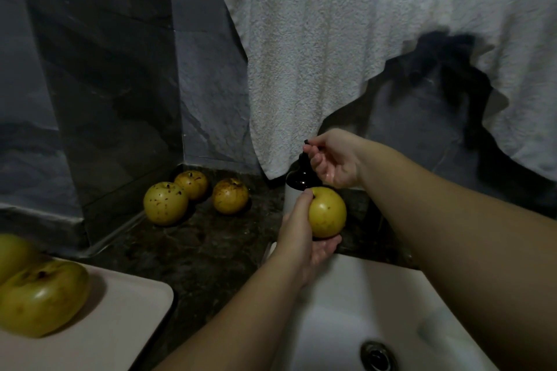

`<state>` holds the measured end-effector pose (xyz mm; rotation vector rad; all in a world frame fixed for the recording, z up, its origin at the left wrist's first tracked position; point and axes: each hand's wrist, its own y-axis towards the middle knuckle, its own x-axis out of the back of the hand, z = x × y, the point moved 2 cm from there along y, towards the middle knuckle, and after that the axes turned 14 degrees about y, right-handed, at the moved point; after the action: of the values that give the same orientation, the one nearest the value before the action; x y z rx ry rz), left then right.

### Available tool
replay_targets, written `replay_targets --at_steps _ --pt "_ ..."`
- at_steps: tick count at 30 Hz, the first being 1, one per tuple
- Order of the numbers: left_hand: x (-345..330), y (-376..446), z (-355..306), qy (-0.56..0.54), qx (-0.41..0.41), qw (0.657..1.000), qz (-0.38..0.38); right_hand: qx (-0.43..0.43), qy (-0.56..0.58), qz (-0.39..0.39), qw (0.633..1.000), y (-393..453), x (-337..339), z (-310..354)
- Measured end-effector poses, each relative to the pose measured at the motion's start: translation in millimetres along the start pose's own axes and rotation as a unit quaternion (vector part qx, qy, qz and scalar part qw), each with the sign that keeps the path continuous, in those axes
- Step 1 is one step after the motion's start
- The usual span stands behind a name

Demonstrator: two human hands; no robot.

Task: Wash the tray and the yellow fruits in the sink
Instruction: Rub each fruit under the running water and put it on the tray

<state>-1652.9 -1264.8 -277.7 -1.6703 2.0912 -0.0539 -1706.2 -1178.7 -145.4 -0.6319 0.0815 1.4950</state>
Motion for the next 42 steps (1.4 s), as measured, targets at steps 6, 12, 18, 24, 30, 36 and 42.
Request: replay_targets --at_steps 6,12,18,24,30,36,42 --pt "1 0 1 -0.001 0.011 1.0 -0.003 0.005 -0.006 0.003 1.0 -1 -3 5" --pt "2 1 2 0.0 0.002 1.0 0.005 0.011 -0.002 -0.006 1.0 3 2 -6" --pt "2 0 4 -0.006 -0.001 1.0 0.002 0.016 0.0 -0.001 1.0 -2 -5 -2" --pt "2 -1 1 0.0 0.001 1.0 -0.004 0.02 0.026 -0.003 0.999 -2 -2 -10" --pt "1 1 4 0.0 0.001 1.0 -0.003 0.026 0.04 0.008 0.999 -4 -6 -2" --pt "2 4 2 -0.011 -0.007 1.0 0.0 0.024 0.041 0.001 0.999 -2 -4 -10" --pt "1 5 4 -0.016 -0.007 1.0 0.003 0.029 0.057 0.011 0.998 -2 -4 -8"
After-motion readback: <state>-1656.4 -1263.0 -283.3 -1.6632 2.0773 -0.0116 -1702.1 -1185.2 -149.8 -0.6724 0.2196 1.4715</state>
